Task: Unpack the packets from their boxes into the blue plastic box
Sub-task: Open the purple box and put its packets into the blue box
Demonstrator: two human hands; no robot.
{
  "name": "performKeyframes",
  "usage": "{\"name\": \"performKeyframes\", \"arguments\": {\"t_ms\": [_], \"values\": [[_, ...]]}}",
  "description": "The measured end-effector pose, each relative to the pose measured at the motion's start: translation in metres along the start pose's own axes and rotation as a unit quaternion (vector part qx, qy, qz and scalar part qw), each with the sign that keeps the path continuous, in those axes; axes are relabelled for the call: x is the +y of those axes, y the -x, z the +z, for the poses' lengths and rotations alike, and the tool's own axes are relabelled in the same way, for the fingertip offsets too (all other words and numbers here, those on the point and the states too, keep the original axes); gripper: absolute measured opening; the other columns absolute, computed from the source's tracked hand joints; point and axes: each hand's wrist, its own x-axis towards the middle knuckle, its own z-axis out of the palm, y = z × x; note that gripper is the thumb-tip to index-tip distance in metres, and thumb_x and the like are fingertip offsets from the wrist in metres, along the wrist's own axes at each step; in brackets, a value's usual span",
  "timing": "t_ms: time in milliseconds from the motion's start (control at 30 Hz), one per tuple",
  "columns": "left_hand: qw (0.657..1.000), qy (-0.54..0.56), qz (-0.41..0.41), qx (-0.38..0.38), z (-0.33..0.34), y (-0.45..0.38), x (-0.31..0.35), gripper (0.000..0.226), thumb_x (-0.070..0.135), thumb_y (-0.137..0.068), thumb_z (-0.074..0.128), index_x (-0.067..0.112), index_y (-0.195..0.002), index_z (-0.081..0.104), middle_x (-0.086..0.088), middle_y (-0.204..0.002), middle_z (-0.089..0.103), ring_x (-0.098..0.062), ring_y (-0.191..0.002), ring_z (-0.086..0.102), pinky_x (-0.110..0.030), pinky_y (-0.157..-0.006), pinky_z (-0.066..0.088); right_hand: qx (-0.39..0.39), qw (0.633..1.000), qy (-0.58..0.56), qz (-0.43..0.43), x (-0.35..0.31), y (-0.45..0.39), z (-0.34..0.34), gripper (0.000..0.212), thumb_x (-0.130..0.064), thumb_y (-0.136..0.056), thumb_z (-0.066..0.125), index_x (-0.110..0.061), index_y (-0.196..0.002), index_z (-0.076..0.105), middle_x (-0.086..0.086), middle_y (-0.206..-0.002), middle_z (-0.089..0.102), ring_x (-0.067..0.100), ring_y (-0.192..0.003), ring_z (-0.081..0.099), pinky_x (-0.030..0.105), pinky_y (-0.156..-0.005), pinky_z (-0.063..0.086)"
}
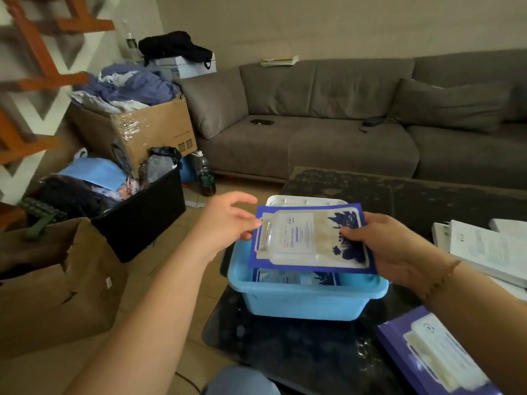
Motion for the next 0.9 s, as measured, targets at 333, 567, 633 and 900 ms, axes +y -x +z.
{"name": "performKeyframes", "arguments": {"t_ms": [333,567,633,900], "values": [[0.906,-0.418,0.071,0.004,0.017,-0.007,0.000,0.017,0.019,-0.088,0.068,0.033,-0.095,0.065,0.011,-0.088,0.069,-0.006,-0.082,0.062,-0.025,-0.062,0.045,0.018,0.880,0.459,-0.117,0.012,-0.022,0.010,0.027,-0.010,-0.091,0.062,-0.032,-0.101,0.051,-0.008,-0.093,0.055,0.010,-0.077,0.057,0.013,-0.054,0.044],[0.769,-0.629,0.102,-0.047,0.051,-0.016,-0.003,0.020,0.010,-0.087,0.061,0.028,-0.093,0.067,0.006,-0.088,0.057,-0.021,-0.104,0.043,-0.041,-0.084,0.023,-0.041,0.751,0.652,-0.097,0.012,-0.027,0.034,0.022,-0.006,-0.093,0.052,-0.009,-0.112,0.063,0.008,-0.111,0.066,0.020,-0.095,0.061,0.027,-0.089,0.050],[0.741,-0.659,0.104,-0.069,0.056,-0.017,-0.004,0.022,0.004,-0.085,0.057,0.025,-0.082,0.062,0.006,-0.077,0.049,-0.023,-0.106,0.040,-0.042,-0.086,0.022,-0.055,0.741,0.662,-0.094,0.020,-0.033,0.038,0.018,-0.008,-0.093,0.054,-0.006,-0.108,0.064,0.009,-0.105,0.067,0.019,-0.085,0.057,0.028,-0.084,0.050],[0.634,-0.726,0.154,-0.217,0.066,-0.022,-0.016,0.011,0.012,-0.091,0.056,0.020,-0.099,0.059,0.000,-0.102,0.057,-0.025,-0.114,0.040,-0.040,-0.094,0.024,-0.113,0.712,0.682,-0.123,0.036,-0.046,0.037,0.027,-0.020,-0.093,0.060,-0.011,-0.119,0.060,0.011,-0.118,0.059,0.027,-0.105,0.061,0.033,-0.089,0.050]]}}
